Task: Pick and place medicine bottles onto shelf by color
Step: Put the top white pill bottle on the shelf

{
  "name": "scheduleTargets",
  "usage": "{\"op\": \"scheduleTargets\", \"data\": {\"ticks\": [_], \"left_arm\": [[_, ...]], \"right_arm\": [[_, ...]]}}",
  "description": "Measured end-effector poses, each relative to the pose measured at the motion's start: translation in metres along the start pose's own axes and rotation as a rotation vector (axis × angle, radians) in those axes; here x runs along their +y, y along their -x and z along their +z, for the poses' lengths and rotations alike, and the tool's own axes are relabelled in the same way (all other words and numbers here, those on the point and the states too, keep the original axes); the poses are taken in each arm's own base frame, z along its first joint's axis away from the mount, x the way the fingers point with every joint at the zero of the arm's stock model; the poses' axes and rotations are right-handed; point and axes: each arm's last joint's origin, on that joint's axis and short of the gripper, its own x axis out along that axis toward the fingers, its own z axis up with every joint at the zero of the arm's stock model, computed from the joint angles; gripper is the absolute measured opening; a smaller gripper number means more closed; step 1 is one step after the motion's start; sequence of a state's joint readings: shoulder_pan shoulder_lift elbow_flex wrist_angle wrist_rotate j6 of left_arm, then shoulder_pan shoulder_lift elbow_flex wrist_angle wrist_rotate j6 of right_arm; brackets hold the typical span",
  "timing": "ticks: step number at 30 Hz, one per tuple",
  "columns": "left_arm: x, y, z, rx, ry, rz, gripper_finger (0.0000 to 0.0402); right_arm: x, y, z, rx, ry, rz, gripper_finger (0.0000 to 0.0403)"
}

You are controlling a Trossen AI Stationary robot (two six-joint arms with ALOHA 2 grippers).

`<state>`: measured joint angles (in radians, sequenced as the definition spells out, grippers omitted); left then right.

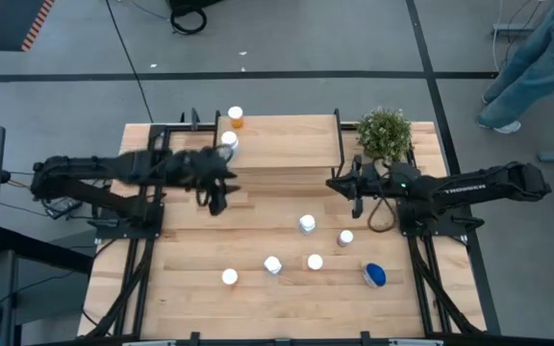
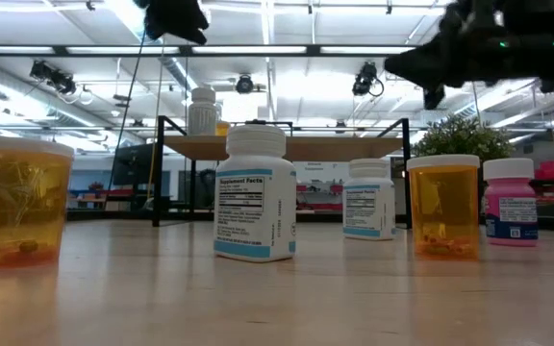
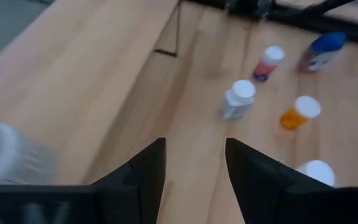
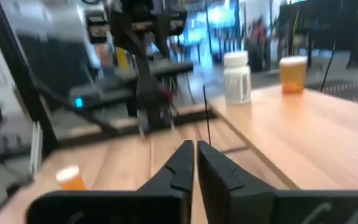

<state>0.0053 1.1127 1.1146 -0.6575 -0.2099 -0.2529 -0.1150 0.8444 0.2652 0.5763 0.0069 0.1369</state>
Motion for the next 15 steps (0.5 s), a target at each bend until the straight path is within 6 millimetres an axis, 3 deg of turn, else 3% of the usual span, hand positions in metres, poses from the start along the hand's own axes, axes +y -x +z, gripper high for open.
{"op": "scheduleTargets", "data": {"ticks": [8, 15], "left_arm": [[-0.017, -0.017, -0.077, -0.22, 0.102, -0.035, 0.0147], [-0.028, -0.031, -0.109, -0.442, 0.07, -0.067, 0.012]], "right_arm": [[0.011, -0.036, 0.05, 0.208, 0.037, 0.052, 0.0136], [0.035, -0.058, 0.054, 0.521, 0.093, 0.046, 0.0169]]}}
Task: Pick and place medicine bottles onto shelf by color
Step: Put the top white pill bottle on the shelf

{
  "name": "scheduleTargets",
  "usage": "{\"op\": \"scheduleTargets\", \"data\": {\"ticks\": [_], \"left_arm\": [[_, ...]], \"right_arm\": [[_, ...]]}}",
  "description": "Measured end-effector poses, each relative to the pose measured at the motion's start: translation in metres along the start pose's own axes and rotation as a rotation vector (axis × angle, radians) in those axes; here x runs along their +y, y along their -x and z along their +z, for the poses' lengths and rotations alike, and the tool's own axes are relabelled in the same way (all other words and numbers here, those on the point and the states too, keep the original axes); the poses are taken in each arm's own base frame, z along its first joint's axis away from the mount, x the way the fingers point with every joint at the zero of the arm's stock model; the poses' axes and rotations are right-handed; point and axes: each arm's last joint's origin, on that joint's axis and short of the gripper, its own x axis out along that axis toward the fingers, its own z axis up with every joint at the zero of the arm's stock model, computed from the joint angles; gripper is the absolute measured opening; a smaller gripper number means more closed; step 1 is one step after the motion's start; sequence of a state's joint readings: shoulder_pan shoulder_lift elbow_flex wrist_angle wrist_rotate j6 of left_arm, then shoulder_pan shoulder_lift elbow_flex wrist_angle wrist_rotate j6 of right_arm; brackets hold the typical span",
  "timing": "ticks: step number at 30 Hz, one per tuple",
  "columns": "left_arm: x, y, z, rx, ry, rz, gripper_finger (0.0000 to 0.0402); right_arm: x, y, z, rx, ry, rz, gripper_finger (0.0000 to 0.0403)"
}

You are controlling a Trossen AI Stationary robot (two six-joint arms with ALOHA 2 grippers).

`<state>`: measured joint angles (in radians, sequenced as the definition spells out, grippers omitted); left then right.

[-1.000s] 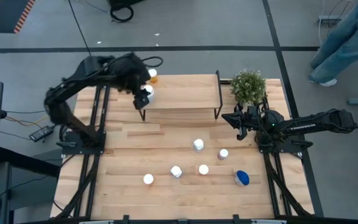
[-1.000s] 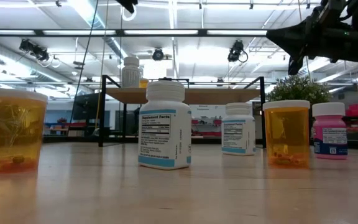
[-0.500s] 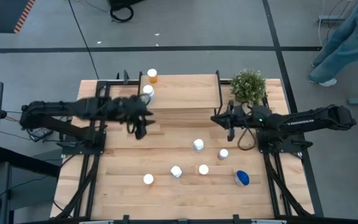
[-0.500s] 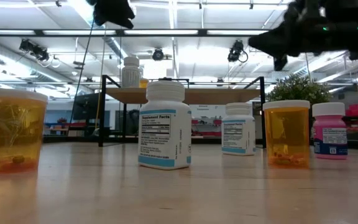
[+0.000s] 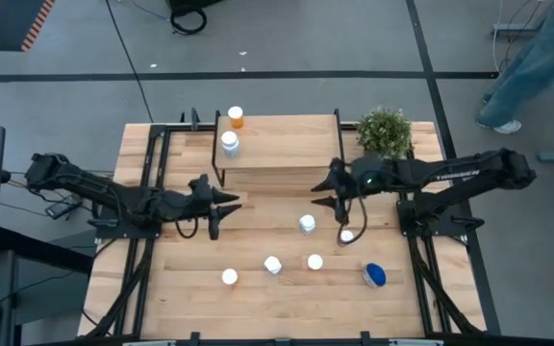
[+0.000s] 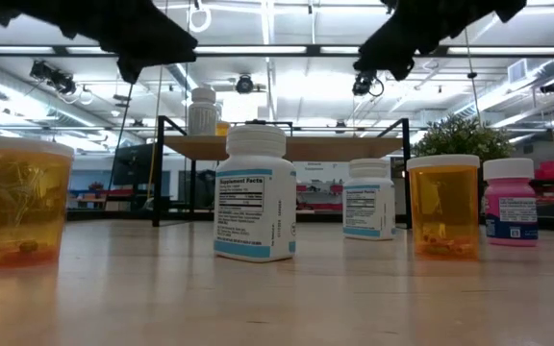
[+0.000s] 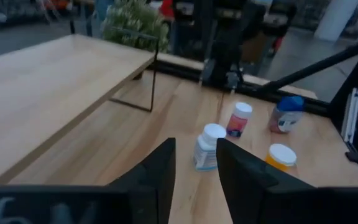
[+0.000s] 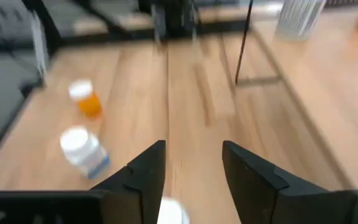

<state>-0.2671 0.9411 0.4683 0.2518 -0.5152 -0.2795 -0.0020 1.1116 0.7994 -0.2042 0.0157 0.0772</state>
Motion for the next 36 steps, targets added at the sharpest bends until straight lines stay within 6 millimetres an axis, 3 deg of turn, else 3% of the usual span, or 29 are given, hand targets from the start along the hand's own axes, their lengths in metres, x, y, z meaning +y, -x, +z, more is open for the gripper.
{"op": "scheduleTargets", "data": {"ticks": [9, 16, 25, 36], "left_arm": [[0.01, 0.004, -0.029, -0.168, 0.002, 0.027, 0.01], [0.013, 0.005, -0.031, -0.207, -0.072, 0.041, 0.009], [0.025, 0.001, -0.024, -0.257, -0.107, 0.113, 0.0086], [0.036, -0.003, -0.015, -0.306, -0.172, 0.091, 0.008]], "right_arm": [[0.017, -0.035, -0.016, 0.147, -0.24, -0.107, 0.017], [0.039, -0.048, -0.029, 0.187, -0.261, -0.156, 0.0182], [0.046, -0.049, -0.031, 0.195, -0.287, -0.162, 0.0202], [0.034, -0.049, 0.035, 0.429, -0.141, -0.222, 0.0203]]}}
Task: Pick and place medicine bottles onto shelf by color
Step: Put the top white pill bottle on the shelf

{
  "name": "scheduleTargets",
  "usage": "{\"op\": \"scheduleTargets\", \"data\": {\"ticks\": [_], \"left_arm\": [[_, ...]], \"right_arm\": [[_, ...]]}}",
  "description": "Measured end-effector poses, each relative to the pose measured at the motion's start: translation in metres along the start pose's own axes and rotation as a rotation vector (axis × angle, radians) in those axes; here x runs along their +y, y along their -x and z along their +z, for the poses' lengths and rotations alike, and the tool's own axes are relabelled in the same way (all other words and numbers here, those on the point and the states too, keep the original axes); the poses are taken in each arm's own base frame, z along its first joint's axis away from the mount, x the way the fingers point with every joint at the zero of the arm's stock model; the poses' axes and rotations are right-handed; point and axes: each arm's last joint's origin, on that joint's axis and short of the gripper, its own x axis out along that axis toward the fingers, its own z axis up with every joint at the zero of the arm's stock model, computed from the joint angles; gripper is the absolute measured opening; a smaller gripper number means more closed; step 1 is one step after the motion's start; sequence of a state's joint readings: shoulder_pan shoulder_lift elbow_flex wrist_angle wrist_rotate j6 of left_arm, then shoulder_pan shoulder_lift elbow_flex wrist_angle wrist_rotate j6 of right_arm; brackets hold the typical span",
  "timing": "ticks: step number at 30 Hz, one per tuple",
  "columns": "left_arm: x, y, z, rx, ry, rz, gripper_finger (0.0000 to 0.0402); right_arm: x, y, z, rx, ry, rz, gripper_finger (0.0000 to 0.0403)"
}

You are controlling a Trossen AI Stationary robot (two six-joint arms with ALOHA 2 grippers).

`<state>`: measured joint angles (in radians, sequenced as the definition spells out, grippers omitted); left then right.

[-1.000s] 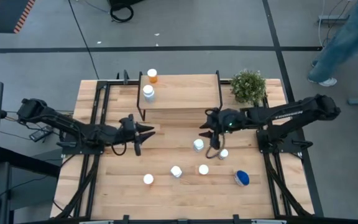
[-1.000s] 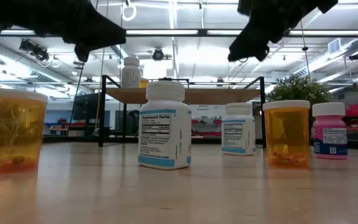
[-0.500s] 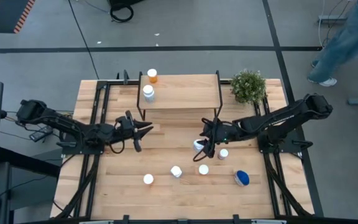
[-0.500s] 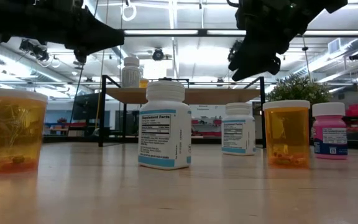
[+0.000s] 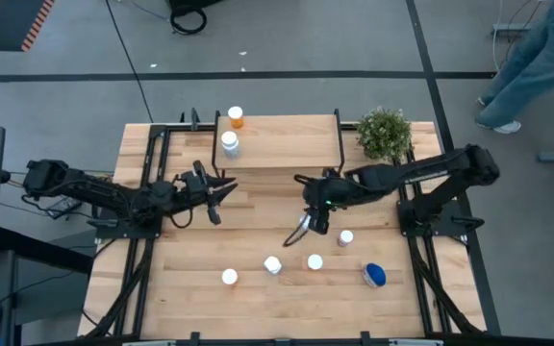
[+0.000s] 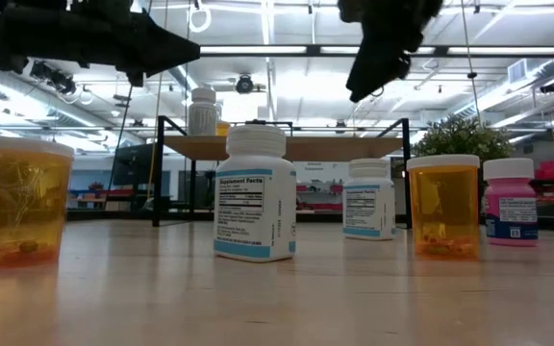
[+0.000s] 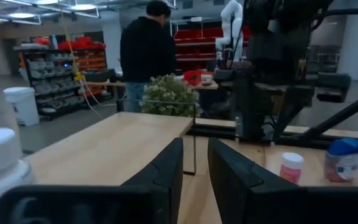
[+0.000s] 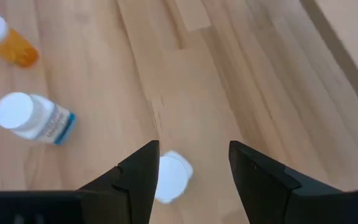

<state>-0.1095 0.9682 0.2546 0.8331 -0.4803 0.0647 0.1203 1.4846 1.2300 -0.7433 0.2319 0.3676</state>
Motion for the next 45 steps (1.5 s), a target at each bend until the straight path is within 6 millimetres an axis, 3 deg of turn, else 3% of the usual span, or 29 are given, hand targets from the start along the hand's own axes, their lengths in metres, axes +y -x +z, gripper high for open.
{"op": "scheduleTargets", "data": {"ticks": [6, 14, 32, 37, 45], "left_arm": [[0.003, -0.002, 0.0, 0.002, -0.004, -0.004, 0.008], [-0.003, 0.001, -0.006, 0.054, 0.0, -0.067, 0.0086], [-0.013, 0.006, -0.009, 0.093, 0.015, -0.126, 0.0081], [-0.017, 0.008, -0.009, 0.095, 0.024, -0.151, 0.0074], [-0.025, 0.013, -0.011, 0.121, 0.041, -0.2, 0.0073]], "right_arm": [[0.002, -0.016, 0.029, 0.191, 0.046, 0.027, 0.0203], [0.014, -0.037, 0.044, 0.354, 0.057, 0.034, 0.0203], [0.028, -0.056, 0.032, 0.471, -0.041, 0.012, 0.0204], [0.03, -0.068, 0.029, 0.504, -0.03, -0.007, 0.0226], [0.029, -0.069, 0.029, 0.495, -0.046, -0.036, 0.0262]]}}
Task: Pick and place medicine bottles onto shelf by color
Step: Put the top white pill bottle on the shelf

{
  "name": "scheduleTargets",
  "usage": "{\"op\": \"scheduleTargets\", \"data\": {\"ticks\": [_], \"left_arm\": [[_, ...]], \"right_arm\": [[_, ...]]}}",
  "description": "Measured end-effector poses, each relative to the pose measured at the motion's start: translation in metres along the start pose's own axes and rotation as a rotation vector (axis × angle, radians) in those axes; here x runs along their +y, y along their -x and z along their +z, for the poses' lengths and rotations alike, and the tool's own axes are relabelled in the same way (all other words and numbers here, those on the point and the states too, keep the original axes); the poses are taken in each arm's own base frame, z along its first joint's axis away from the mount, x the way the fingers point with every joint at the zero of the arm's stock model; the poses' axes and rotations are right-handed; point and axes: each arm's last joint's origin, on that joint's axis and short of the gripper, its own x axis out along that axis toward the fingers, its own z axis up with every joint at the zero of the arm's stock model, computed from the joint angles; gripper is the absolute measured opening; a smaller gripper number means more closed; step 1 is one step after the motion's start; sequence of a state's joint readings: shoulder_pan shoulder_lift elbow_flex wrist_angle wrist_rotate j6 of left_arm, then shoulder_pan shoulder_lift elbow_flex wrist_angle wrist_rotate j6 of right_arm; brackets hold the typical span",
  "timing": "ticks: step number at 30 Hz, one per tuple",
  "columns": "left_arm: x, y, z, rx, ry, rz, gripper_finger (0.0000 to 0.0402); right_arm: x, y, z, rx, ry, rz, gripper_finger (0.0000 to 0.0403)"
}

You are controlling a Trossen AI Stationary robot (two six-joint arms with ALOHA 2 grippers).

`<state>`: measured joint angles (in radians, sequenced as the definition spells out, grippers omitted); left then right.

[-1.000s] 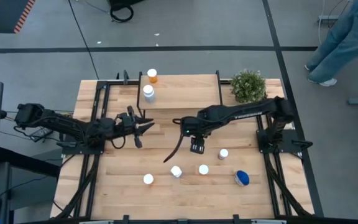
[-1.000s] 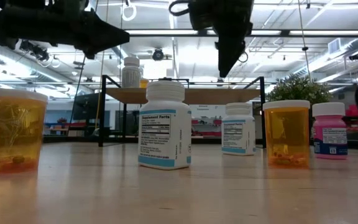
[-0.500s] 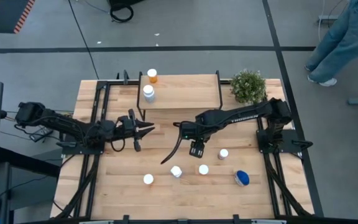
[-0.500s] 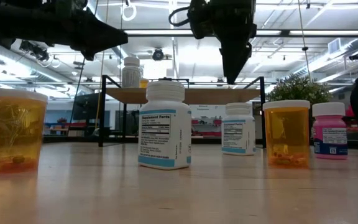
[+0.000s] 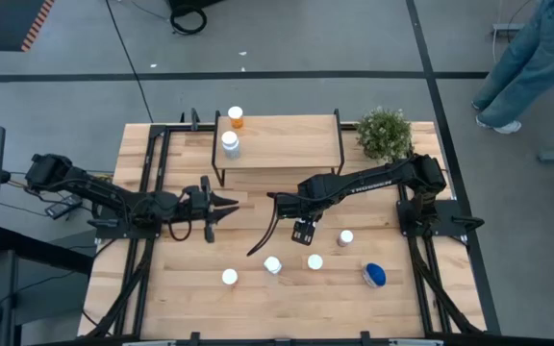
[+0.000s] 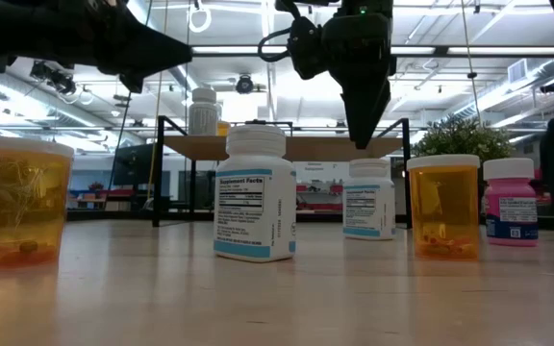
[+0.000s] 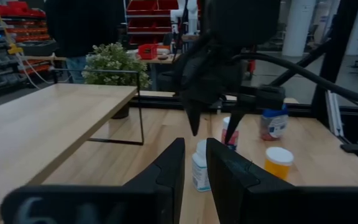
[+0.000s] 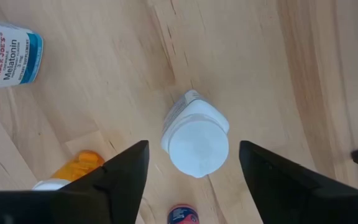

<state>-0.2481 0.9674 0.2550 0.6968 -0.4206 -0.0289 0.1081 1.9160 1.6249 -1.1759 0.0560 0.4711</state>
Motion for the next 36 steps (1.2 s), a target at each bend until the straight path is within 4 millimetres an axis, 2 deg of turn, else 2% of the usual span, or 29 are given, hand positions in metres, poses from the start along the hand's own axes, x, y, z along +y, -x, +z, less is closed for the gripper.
{"op": "scheduleTargets", "data": {"ticks": [7, 15, 36], "left_arm": [[-0.003, 0.001, 0.0, 0.001, 0.012, -0.015, 0.0071], [-0.003, 0.001, -0.001, 0.011, 0.027, -0.014, 0.007], [-0.003, 0.001, -0.002, 0.017, 0.033, -0.014, 0.0068]], "right_arm": [[-0.001, -0.001, 0.0, -0.009, -0.032, -0.024, 0.0261], [-0.005, -0.019, -0.011, 0.063, -0.044, -0.055, 0.026], [-0.002, -0.019, -0.005, 0.007, -0.074, -0.015, 0.0259]]}}
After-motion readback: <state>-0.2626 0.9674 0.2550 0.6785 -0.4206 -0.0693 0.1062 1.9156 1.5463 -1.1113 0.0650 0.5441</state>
